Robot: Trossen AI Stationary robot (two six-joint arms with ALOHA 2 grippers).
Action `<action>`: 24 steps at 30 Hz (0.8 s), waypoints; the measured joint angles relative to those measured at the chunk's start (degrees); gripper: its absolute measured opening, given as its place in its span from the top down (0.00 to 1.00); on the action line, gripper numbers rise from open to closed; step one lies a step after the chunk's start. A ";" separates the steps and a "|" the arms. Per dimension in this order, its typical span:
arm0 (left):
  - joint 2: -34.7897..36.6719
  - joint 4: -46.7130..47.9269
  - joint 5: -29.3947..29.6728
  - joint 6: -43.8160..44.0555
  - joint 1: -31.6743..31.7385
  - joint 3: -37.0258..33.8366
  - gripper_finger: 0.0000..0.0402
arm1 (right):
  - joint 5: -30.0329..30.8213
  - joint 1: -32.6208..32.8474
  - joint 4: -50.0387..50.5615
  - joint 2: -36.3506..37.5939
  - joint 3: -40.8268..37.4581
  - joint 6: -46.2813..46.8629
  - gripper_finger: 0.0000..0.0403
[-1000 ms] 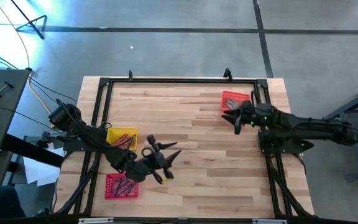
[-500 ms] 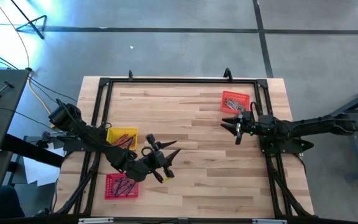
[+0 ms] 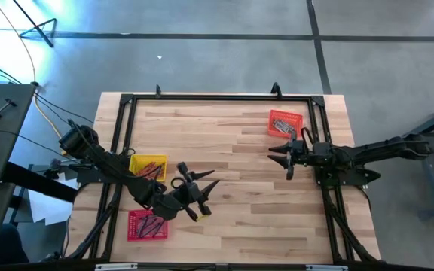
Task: Sort crayons
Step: Return to Home Position
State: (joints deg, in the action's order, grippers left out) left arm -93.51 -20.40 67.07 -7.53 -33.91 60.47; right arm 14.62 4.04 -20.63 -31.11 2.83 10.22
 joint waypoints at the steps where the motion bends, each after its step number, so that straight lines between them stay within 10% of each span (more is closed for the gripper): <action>1: 0.00 0.00 0.00 0.01 0.00 0.00 0.64 | 0.33 0.20 -0.06 0.00 0.00 0.00 0.67; 24: 0.00 -0.46 -0.02 -2.04 -0.74 0.00 0.64 | 5.44 8.26 -6.27 0.02 -2.23 -2.63 0.67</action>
State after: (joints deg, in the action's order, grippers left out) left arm -93.51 -20.87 67.05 -9.57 -34.65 60.47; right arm 20.06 12.30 -26.90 -31.09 0.60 7.60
